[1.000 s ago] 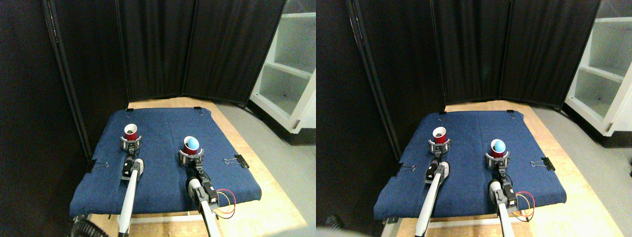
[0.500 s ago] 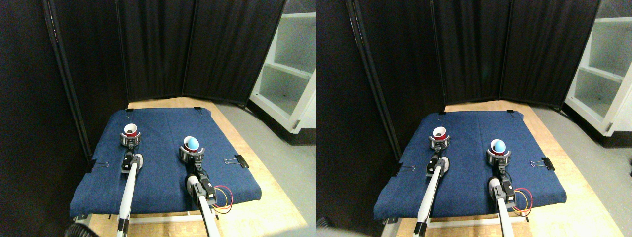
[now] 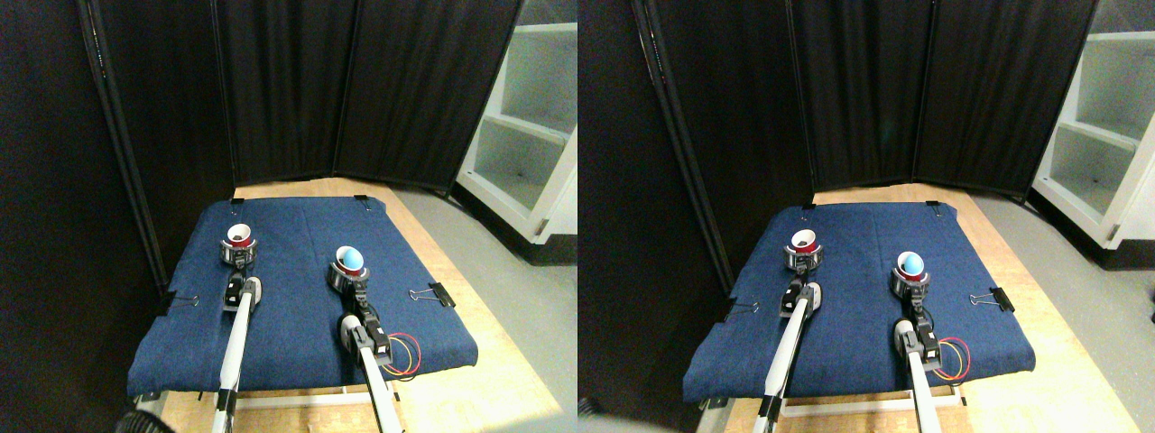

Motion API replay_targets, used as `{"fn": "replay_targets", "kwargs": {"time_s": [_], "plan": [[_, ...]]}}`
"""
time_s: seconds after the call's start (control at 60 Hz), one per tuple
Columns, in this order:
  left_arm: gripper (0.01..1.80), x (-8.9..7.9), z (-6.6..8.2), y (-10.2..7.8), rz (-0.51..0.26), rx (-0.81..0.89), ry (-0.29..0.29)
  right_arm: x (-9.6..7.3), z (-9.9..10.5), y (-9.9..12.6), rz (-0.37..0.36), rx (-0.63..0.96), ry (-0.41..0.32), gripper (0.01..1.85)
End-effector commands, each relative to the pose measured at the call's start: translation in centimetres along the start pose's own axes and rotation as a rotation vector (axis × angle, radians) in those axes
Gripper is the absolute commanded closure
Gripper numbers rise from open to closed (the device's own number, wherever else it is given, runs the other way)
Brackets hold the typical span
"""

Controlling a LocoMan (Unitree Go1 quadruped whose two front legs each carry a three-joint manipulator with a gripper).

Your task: Pour (bimanual)

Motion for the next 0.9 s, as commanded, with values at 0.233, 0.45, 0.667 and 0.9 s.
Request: {"fn": "replay_targets", "kwargs": {"time_s": [0.233,0.45,0.667,0.9], "plan": [[1.48,0.4,0.0,0.7,0.006,0.115,-0.098,0.6,-0.3,0.5,0.065,-0.033,-0.045,1.39],[1.48,0.2,0.2,0.7,-0.002,0.15,-0.067,0.5,-0.6,0.7,0.081,-0.058,-0.138,1.53],[1.48,-1.4,0.1,-0.9,-0.031,0.193,-0.023,0.0,-0.2,1.2,0.097,-0.108,-0.138,1.53],[1.48,-3.7,-0.1,-4.0,-0.089,0.258,0.083,-0.7,0.2,2.4,0.115,-0.087,-0.143,1.53]]}}
